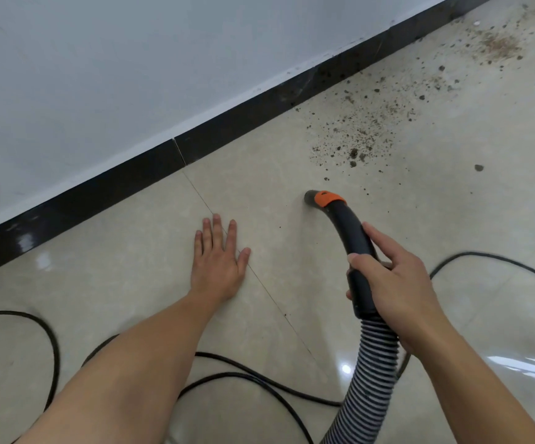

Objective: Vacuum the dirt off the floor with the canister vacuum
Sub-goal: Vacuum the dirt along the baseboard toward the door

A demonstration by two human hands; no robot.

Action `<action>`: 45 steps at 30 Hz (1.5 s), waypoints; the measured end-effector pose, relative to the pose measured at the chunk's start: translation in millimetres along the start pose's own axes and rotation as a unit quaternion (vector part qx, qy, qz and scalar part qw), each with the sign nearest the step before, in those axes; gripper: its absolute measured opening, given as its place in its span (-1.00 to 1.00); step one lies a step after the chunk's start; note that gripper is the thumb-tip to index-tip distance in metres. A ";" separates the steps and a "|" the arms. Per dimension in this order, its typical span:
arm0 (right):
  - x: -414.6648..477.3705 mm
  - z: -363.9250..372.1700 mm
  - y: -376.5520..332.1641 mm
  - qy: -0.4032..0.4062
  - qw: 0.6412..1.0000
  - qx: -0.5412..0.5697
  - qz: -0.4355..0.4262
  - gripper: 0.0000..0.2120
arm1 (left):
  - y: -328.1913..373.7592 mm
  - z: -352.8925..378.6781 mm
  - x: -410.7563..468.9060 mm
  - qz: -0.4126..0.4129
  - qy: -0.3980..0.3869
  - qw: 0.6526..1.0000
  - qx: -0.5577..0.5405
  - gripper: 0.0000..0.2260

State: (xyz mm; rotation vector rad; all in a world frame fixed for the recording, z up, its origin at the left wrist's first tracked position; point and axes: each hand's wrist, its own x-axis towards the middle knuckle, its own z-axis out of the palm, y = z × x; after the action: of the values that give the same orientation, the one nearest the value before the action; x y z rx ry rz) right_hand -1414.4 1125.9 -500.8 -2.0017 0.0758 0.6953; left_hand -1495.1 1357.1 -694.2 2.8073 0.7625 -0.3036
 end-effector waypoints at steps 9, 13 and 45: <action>4.1 14.2 -7.5 -0.028 0.999 -0.023 -0.007 -0.50 | -1.1 4.5 1.3 0.004 0.013 1.000 0.001 -0.39; 6.8 7.6 -15.0 -0.043 0.998 -0.036 0.002 -0.49 | -3.1 3.4 2.5 0.005 0.012 1.000 0.007 -0.40; 11.8 39.5 -13.0 -0.033 0.999 -0.026 -0.027 -0.50 | -28.1 -0.1 -4.2 0.053 0.007 0.999 -0.001 -0.37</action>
State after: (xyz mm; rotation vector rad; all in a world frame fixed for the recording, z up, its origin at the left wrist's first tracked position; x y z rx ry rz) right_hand -1417.7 1167.9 -510.6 -2.0215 -0.0368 0.7355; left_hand -1513.1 1378.8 -697.3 2.8383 0.6131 -0.2639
